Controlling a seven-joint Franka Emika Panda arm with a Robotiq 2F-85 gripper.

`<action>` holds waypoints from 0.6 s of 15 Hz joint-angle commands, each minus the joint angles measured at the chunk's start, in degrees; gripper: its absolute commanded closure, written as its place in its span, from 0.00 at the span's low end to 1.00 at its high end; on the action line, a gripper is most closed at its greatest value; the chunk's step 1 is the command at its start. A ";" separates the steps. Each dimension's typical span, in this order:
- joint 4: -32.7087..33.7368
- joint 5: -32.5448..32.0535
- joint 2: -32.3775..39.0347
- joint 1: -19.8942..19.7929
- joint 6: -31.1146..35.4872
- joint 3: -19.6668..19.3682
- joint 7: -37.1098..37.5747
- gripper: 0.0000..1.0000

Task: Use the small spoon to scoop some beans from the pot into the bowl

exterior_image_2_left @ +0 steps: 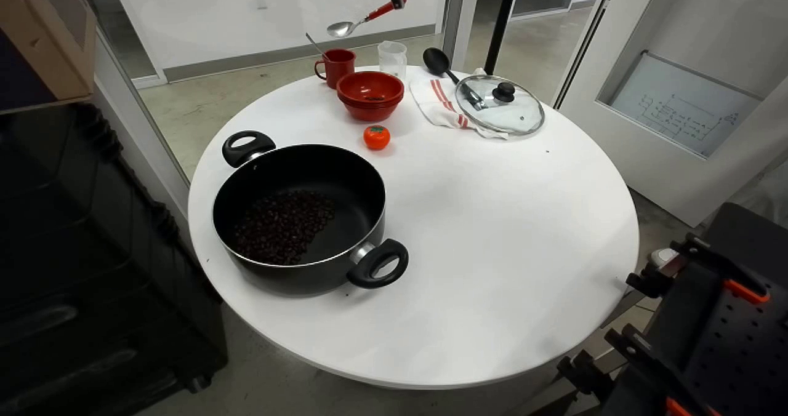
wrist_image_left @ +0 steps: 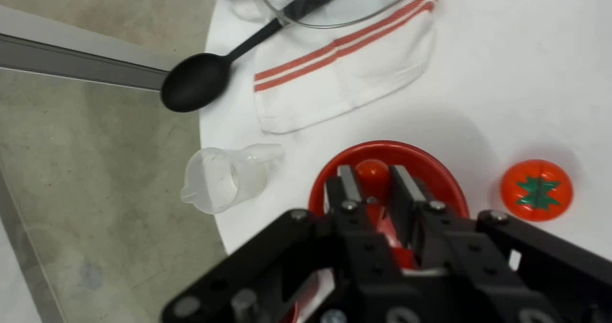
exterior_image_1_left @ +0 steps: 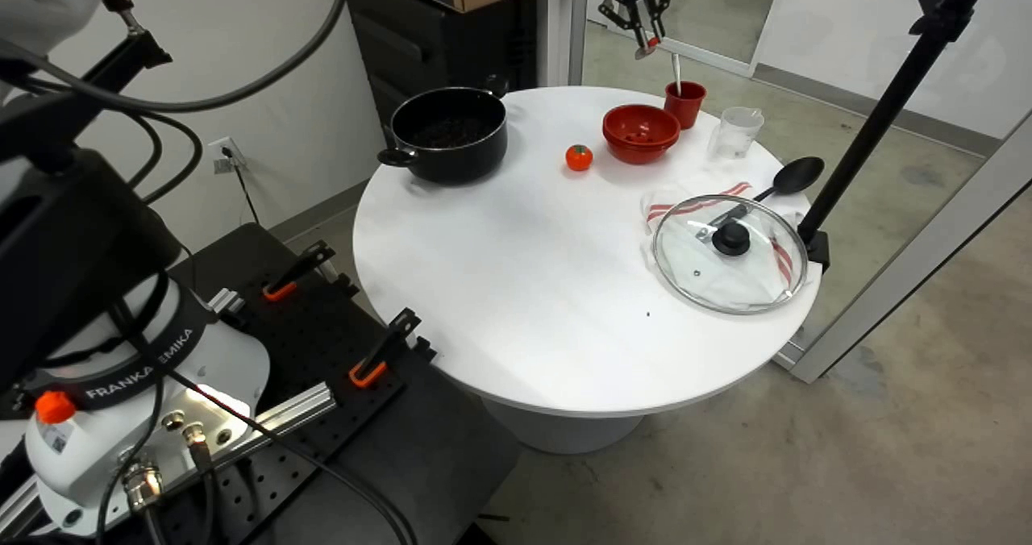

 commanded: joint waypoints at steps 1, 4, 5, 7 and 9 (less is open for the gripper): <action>-3.04 7.96 -3.89 -0.15 -5.27 3.81 0.72 0.95; -4.45 13.11 -5.63 -1.00 -6.28 6.72 -0.31 0.95; -5.41 14.59 -6.30 -1.48 -5.83 7.58 -0.98 0.95; -7.57 16.83 -7.36 -2.46 -4.59 9.00 -2.68 0.95; -9.79 18.55 -8.09 -3.61 -3.78 10.22 -5.16 0.95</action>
